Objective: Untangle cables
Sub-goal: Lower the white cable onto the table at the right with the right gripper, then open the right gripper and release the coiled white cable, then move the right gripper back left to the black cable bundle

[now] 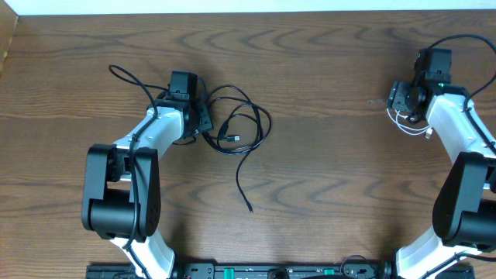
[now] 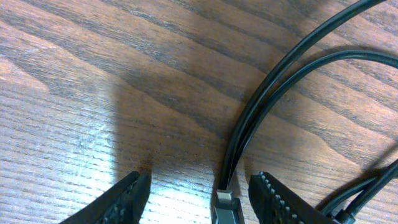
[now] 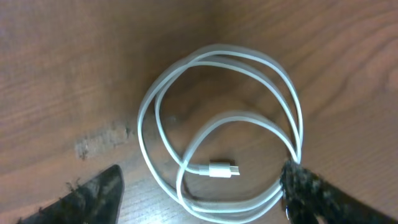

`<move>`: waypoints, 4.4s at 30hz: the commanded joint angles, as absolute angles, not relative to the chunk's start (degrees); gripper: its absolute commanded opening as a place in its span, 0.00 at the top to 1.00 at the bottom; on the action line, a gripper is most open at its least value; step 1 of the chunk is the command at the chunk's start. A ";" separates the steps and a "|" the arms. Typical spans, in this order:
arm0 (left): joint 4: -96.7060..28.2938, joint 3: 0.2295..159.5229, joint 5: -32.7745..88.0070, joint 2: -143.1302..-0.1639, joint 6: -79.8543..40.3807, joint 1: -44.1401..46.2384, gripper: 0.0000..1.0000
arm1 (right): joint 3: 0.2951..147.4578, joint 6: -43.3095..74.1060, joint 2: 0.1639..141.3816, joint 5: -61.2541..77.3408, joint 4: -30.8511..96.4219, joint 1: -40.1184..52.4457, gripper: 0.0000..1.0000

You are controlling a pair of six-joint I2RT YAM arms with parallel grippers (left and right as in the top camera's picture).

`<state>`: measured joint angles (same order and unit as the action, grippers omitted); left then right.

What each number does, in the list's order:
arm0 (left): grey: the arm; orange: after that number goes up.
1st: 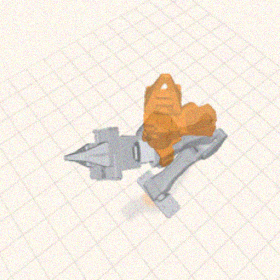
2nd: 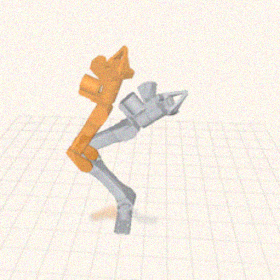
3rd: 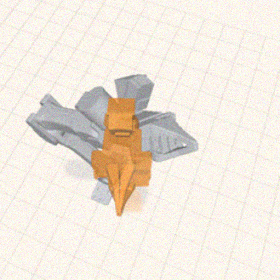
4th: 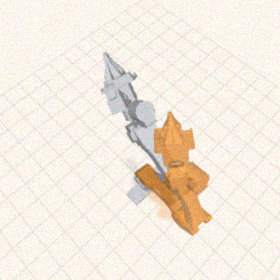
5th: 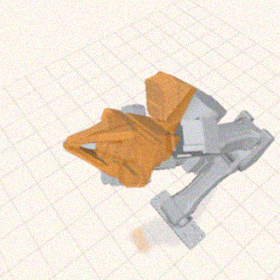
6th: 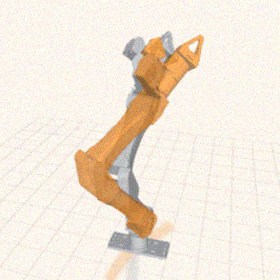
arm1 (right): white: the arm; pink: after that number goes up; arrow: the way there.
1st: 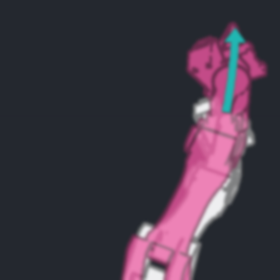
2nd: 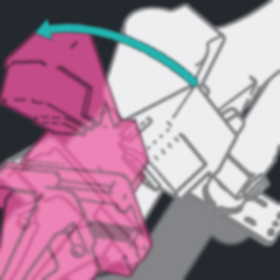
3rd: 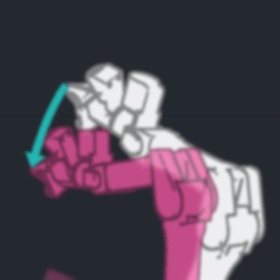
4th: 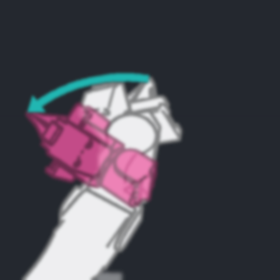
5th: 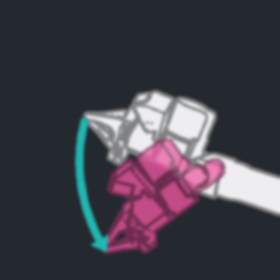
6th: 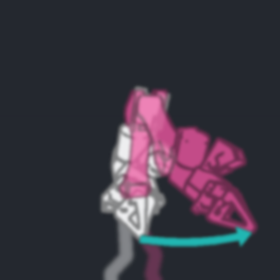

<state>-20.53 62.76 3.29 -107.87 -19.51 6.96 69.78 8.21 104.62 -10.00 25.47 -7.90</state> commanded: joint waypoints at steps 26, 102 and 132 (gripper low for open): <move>-21.17 62.15 5.63 -108.86 -20.78 7.09 0.43 | 48.49 4.86 105.14 -7.31 1.02 -10.57 0.98; -21.15 62.11 5.58 -108.88 -20.91 7.09 0.43 | 58.78 10.98 123.13 -5.37 5.91 -13.04 0.99; -20.91 62.11 5.58 -108.88 -20.91 7.09 0.43 | 83.64 6.50 116.68 14.33 35.92 -12.56 0.57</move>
<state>-20.40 62.76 3.33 -107.87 -19.73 6.96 84.29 6.94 121.08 6.24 35.44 -14.00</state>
